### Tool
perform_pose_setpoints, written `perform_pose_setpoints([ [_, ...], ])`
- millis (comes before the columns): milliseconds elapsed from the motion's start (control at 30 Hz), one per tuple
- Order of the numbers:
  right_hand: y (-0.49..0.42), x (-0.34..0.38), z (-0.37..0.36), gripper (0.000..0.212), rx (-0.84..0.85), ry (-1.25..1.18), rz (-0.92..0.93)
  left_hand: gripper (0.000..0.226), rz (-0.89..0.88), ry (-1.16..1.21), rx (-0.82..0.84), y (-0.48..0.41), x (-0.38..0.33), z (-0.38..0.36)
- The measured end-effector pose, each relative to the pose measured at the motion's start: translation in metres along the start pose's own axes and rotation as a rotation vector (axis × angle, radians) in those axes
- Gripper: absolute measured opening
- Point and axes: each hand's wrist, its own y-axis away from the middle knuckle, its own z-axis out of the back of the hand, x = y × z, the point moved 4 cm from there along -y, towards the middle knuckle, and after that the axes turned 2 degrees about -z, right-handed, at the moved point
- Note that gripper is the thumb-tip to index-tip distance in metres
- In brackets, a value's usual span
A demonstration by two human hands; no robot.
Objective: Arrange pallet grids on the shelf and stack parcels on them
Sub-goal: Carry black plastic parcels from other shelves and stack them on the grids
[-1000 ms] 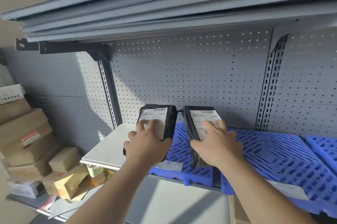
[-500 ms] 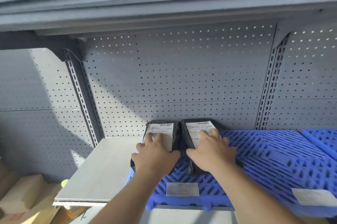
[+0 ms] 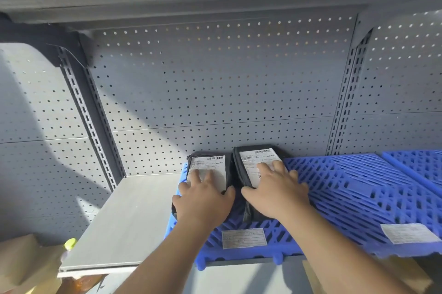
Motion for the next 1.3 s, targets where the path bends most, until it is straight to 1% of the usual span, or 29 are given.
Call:
perform_pose_setpoints([
  [133, -0.001, -0.002, 0.001, 0.076, 0.032, -0.046, -0.022, 0.072, -0.021, 0.011, 0.027, 0.003, 0.001, 0.002],
  [200, 0.0, -0.004, 0.004, 0.075, 0.019, -0.063, -0.033, 0.074, -0.034, -0.016, 0.018, 0.005, 0.001, 0.005],
  [300, 0.002, -0.009, 0.008, 0.073, -0.048, -0.077, -0.037, 0.072, -0.066, -0.006, -0.04, 0.006, -0.001, 0.011],
  [400, 0.008, -0.02, 0.013, 0.071, -0.1, -0.097, -0.056, 0.069, -0.144, 0.025, -0.121, 0.008, -0.013, 0.016],
  [500, 0.017, -0.037, 0.019, 0.07, -0.16, -0.088, -0.075, 0.069, -0.221, 0.043, -0.169, 0.014, -0.036, 0.019],
  [633, 0.034, -0.072, 0.031, 0.07, -0.189, -0.087, -0.127, 0.067, -0.308, 0.042, -0.205, 0.032, -0.073, 0.021],
  [867, 0.077, -0.174, 0.06, 0.072, -0.251, -0.093, -0.253, 0.064, -0.473, 0.065, -0.205, 0.084, -0.174, 0.015],
  [933, 0.095, -0.213, 0.07, 0.071, -0.283, -0.091, -0.292, 0.065, -0.531, 0.068, -0.198, 0.106, -0.212, 0.009],
  [1100, 0.149, -0.316, 0.09, 0.07, -0.335, -0.076, -0.403, 0.07, -0.654, 0.063, -0.118, 0.167, -0.305, -0.014],
  [1300, 0.226, -0.438, 0.103, 0.068, -0.406, -0.085, -0.554, 0.067, -0.82, 0.077, -0.075, 0.258, -0.419, -0.049],
])
